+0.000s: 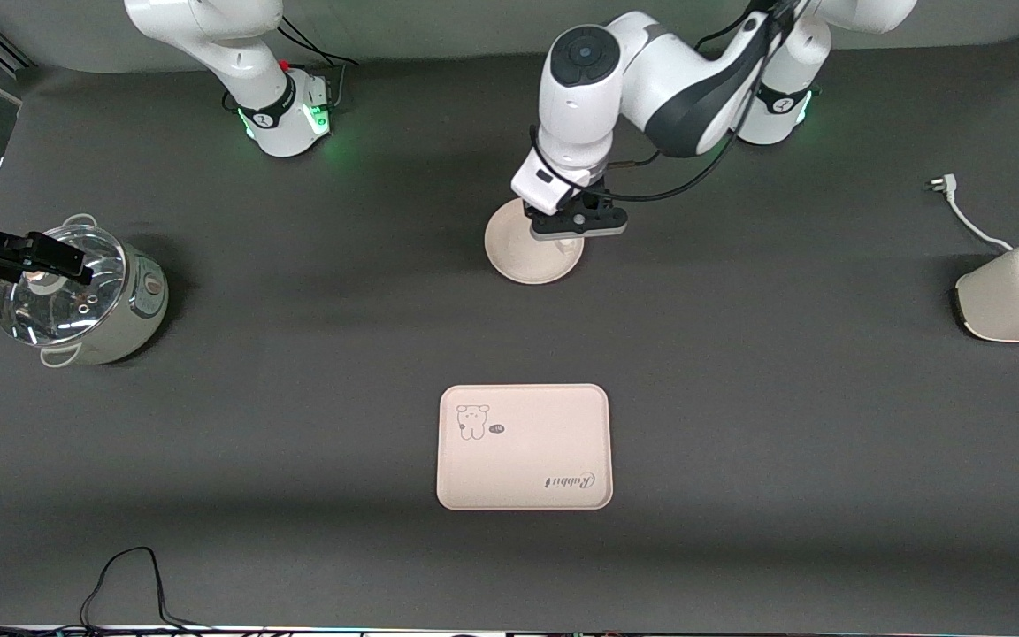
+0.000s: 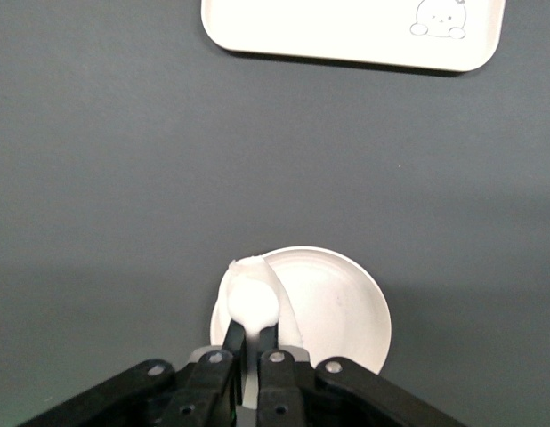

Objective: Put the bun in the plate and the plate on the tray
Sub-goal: 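Carry the bun with the left gripper and release it onto the plate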

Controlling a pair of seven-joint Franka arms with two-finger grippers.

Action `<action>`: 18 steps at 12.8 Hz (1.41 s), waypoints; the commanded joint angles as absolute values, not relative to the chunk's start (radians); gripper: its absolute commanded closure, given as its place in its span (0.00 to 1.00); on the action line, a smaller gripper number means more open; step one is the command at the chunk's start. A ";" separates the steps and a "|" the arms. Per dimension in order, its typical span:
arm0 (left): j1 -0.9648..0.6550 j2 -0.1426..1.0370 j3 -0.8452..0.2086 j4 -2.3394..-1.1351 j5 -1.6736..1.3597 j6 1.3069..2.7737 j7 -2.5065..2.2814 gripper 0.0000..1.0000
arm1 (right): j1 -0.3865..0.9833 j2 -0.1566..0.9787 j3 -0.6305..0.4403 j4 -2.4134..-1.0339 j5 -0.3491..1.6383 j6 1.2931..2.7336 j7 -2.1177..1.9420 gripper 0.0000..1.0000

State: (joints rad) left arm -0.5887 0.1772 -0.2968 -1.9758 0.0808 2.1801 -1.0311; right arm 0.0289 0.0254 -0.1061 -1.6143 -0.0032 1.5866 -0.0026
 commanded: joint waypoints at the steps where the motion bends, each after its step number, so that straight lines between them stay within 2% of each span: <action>1: -0.676 0.251 -0.278 -2.026 0.171 2.261 -1.170 1.00 | 0.028 0.002 -0.103 -1.637 -0.014 1.582 -0.003 0.00; 6: -0.704 0.432 -0.276 -2.016 0.258 2.439 -1.275 1.00 | 0.028 0.002 -0.103 -1.638 -0.014 1.582 -0.003 0.00; 11: -0.703 0.478 -0.273 -2.014 0.285 2.453 -1.276 1.00 | 0.029 0.000 -0.103 -1.638 -0.014 1.580 -0.002 0.00; 12: -0.701 0.480 -0.273 -2.011 0.287 2.460 -1.276 0.57 | 0.029 0.000 -0.103 -1.638 -0.014 1.580 -0.002 0.00; 13: -0.698 0.479 -0.273 -2.011 0.288 2.456 -1.272 0.01 | 0.029 0.000 -0.103 -1.638 -0.014 1.580 -0.003 0.00; 18: -0.689 0.451 -0.273 -2.013 0.330 2.410 -1.230 0.00 | 0.029 -0.002 -0.103 -1.638 -0.014 1.578 -0.002 0.00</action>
